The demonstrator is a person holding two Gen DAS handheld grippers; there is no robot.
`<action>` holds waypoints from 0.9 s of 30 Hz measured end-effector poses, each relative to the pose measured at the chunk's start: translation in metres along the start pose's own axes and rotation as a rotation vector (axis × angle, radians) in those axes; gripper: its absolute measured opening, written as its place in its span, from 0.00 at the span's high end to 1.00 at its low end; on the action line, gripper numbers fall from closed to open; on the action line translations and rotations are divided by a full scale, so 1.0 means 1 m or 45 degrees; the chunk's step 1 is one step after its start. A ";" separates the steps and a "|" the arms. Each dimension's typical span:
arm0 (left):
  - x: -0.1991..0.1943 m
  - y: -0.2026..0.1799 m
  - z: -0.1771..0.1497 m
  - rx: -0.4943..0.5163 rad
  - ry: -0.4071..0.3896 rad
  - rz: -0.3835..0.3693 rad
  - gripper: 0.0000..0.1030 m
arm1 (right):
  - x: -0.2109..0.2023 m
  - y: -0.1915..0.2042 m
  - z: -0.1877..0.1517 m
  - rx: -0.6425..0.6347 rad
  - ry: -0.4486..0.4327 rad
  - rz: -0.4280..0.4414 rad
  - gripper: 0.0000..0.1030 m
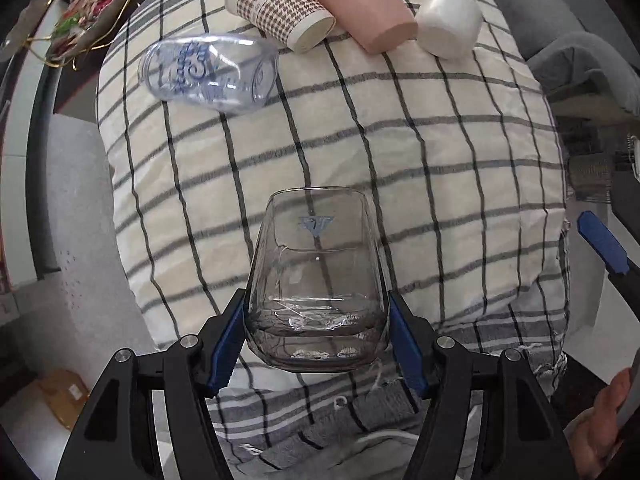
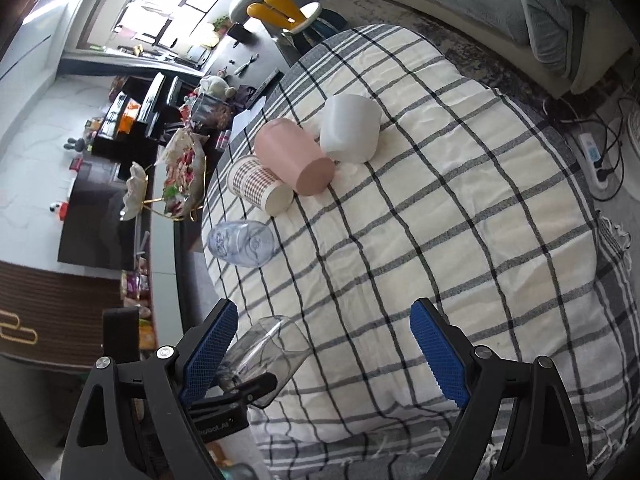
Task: Flip cup upside down
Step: 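Grasp the grey glass cup with the left tool and tip it over, then set the grey glass cup upside down on the table and open the left tool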
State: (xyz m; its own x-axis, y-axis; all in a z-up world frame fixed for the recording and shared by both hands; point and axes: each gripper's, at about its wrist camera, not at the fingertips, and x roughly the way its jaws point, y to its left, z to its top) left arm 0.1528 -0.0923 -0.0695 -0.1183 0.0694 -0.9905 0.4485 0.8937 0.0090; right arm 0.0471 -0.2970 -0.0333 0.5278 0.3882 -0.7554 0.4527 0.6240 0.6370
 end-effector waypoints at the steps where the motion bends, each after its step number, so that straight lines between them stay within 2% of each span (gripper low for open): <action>1: 0.003 -0.001 0.010 0.005 0.042 -0.012 0.36 | 0.002 0.000 0.004 0.012 0.005 0.005 0.14; 4: 0.016 -0.004 0.029 0.000 0.152 -0.041 0.36 | 0.009 0.000 0.018 0.033 0.010 0.012 0.14; 7: 0.028 -0.001 0.043 -0.014 0.220 -0.036 0.36 | 0.017 -0.002 0.031 0.057 0.013 0.012 0.14; 11: 0.041 0.000 0.056 -0.019 0.254 -0.035 0.36 | 0.029 -0.008 0.044 0.094 0.030 0.015 0.14; 14: 0.040 -0.003 0.063 0.019 0.243 -0.014 0.36 | 0.038 -0.011 0.050 0.111 0.054 0.019 0.14; 17: 0.042 0.000 0.066 0.015 0.225 0.001 0.30 | 0.043 -0.011 0.051 0.113 0.056 0.019 0.14; 21: 0.042 0.005 0.066 0.002 0.192 -0.009 0.30 | 0.044 -0.008 0.047 0.099 0.055 0.007 0.14; 25: 0.032 0.009 0.050 -0.005 0.103 -0.025 0.29 | 0.040 -0.003 0.037 0.059 0.051 -0.013 0.14; 27: 0.024 0.007 0.040 -0.016 0.029 -0.038 0.24 | 0.034 0.002 0.032 0.017 0.032 -0.029 0.14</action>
State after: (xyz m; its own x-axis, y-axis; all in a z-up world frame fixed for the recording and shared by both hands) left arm 0.1886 -0.1019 -0.0992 -0.1518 0.0524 -0.9870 0.4331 0.9012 -0.0188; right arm 0.0885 -0.3041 -0.0533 0.4993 0.3910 -0.7732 0.4739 0.6239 0.6215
